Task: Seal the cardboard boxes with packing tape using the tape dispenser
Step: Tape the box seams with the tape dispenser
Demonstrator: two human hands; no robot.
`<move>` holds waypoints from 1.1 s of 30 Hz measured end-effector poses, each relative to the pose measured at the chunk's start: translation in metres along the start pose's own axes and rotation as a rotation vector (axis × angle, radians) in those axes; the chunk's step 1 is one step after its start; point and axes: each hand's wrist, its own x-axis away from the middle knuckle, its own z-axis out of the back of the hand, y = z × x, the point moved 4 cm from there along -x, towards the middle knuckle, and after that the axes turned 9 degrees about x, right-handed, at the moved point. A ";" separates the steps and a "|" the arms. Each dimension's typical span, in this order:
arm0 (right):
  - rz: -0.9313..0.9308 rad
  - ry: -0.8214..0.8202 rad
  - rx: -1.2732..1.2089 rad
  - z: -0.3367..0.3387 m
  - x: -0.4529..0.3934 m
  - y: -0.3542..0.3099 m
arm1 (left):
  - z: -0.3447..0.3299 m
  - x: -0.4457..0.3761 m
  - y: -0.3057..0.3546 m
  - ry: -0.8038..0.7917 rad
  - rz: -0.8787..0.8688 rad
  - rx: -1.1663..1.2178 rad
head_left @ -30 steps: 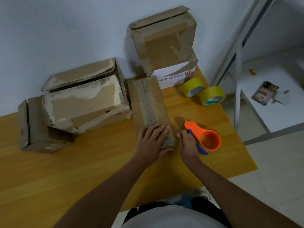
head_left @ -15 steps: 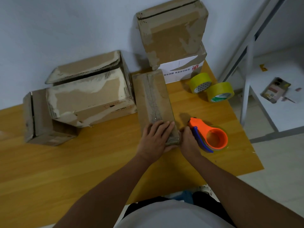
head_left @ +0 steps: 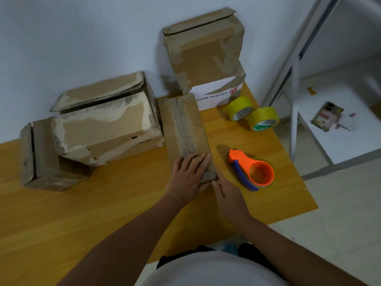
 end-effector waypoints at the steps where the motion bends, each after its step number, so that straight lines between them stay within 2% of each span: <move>1: -0.007 -0.028 0.001 0.001 -0.003 0.000 | 0.000 0.000 0.000 -0.002 -0.002 -0.005; 4: -0.090 -0.100 -0.060 -0.001 -0.014 0.003 | 0.000 0.000 0.000 -0.010 -0.002 -0.010; 9: -0.081 -0.020 -0.065 0.001 -0.024 0.004 | 0.001 0.000 0.000 -0.008 0.005 0.022; 13: -0.142 -0.125 -0.311 0.009 -0.022 0.014 | 0.001 0.000 -0.001 0.000 0.003 0.044; 15: -0.196 -0.089 -0.401 0.011 -0.019 0.023 | 0.000 0.000 -0.001 -0.006 0.004 0.038; 18: -0.156 -0.029 -0.343 0.011 -0.015 0.022 | 0.000 -0.001 -0.001 -0.021 0.008 0.023; 20: -0.071 -0.043 -0.307 0.008 -0.013 0.013 | 0.000 -0.001 -0.002 -0.023 0.012 0.028; 24: -0.041 -0.111 -0.210 0.021 -0.019 0.008 | 0.003 -0.002 0.000 -0.064 0.032 0.053; 26: -0.033 -0.134 -0.029 0.027 -0.021 0.008 | 0.009 -0.004 0.000 -0.087 0.028 0.149; 29: 0.019 -0.036 0.117 0.030 -0.016 0.001 | 0.027 -0.009 -0.015 -0.101 0.066 0.522; 31: 0.127 0.050 0.226 0.029 -0.011 -0.009 | 0.044 -0.003 -0.036 0.044 0.185 0.697; 33: 0.257 0.055 0.339 0.024 -0.009 -0.020 | 0.054 0.017 -0.063 0.227 0.409 0.841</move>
